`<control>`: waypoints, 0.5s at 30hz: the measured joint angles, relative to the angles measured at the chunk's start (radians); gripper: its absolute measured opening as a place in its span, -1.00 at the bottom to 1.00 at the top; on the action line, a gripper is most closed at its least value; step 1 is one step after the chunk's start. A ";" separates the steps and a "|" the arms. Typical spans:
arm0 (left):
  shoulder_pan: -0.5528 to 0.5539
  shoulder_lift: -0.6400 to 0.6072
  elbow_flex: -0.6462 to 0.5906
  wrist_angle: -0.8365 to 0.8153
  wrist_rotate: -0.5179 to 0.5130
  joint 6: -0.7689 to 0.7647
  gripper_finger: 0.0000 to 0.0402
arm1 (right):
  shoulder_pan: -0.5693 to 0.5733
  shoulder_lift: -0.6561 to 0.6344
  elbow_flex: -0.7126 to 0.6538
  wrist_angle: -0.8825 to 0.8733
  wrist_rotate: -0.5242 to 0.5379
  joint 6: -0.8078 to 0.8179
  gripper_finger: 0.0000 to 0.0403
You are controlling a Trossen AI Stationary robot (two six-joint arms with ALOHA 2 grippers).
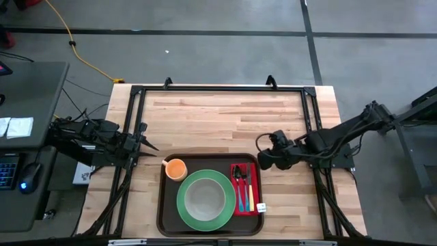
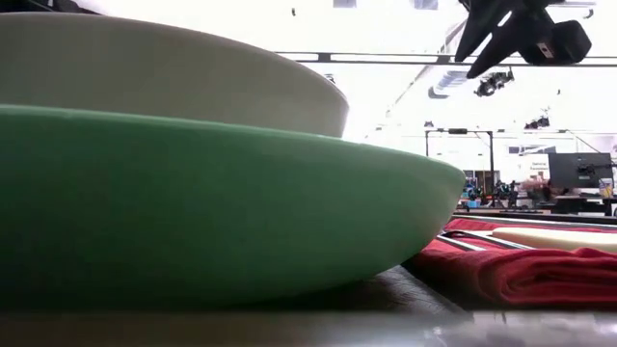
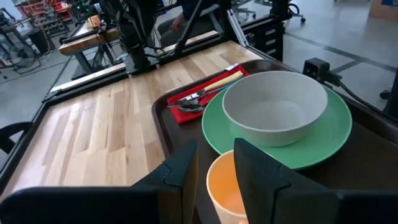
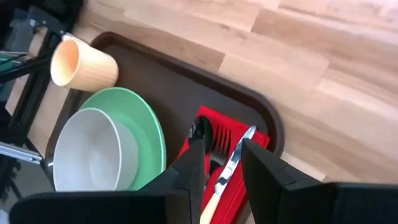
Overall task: Set up tray
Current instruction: Return to Home Position
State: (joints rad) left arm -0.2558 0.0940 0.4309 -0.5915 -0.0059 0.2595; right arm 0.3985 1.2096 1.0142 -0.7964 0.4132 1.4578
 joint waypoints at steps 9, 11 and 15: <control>0.000 0.000 0.000 0.002 0.000 0.002 -0.32 | -0.016 -0.085 0.000 -0.054 0.052 -0.096 -0.59; 0.000 0.000 0.000 0.007 0.000 0.002 -0.32 | -0.032 -0.102 0.000 -0.059 0.050 -0.127 -0.59; 0.000 0.000 0.000 0.020 0.000 0.001 -0.32 | -0.073 -0.133 0.000 -0.059 0.044 -0.199 -0.59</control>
State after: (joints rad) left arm -0.2558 0.0940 0.4309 -0.5716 -0.0063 0.2608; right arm 0.3250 1.0765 1.0142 -0.8551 0.4575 1.2592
